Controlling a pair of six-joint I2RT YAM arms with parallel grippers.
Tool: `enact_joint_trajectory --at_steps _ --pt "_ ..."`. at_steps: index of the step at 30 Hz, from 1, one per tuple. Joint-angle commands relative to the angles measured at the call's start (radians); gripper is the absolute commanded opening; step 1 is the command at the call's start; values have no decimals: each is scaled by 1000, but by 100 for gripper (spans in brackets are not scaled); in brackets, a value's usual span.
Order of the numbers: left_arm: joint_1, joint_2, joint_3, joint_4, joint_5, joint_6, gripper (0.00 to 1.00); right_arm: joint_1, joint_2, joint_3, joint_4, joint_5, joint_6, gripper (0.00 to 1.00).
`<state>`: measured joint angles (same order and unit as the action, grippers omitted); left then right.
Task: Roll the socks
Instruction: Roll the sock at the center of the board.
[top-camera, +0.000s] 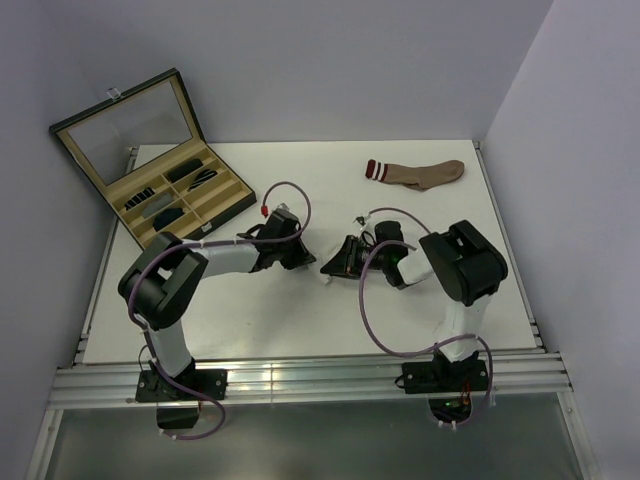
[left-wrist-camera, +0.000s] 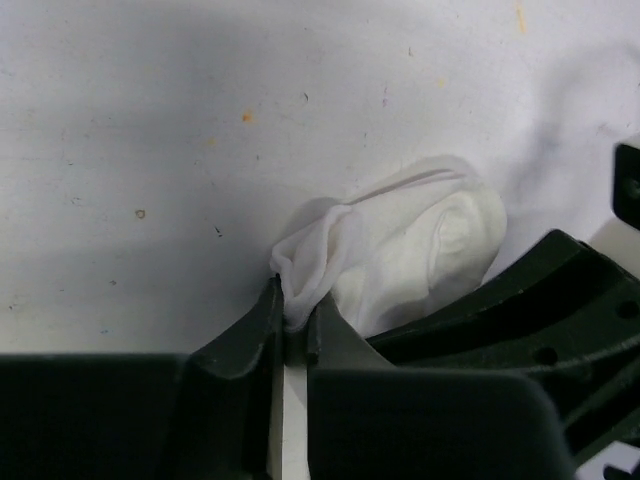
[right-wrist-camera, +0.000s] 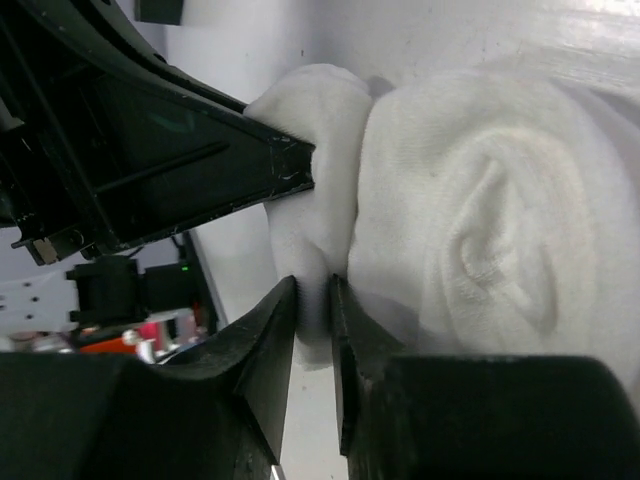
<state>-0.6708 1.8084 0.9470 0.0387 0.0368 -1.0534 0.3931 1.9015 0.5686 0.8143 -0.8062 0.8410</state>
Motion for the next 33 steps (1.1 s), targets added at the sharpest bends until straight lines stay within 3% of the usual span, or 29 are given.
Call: enact_joint_trajectory --at_steps 1,3,7,11,15,21,33 --pt "-12 40 10 -164 -66 13 0 26 -111 13 -269 149 -169 31" --pt "-13 31 19 -192 -80 13 0 44 -165 25 -343 224 -230 38" --pt "-15 12 59 -286 -142 20 0 139 -321 33 -509 462 -325 42" --pt "-18 -1 101 -382 -195 33 0 266 -442 40 -569 769 -404 43" --pt "-24 -7 137 -445 -210 41 0 380 -507 48 -560 942 -495 44" --pt "-26 6 165 -474 -196 47 0 521 -475 86 -526 1075 -609 46" --pt "-29 14 177 -474 -176 47 0 609 -280 188 -514 1122 -695 48"
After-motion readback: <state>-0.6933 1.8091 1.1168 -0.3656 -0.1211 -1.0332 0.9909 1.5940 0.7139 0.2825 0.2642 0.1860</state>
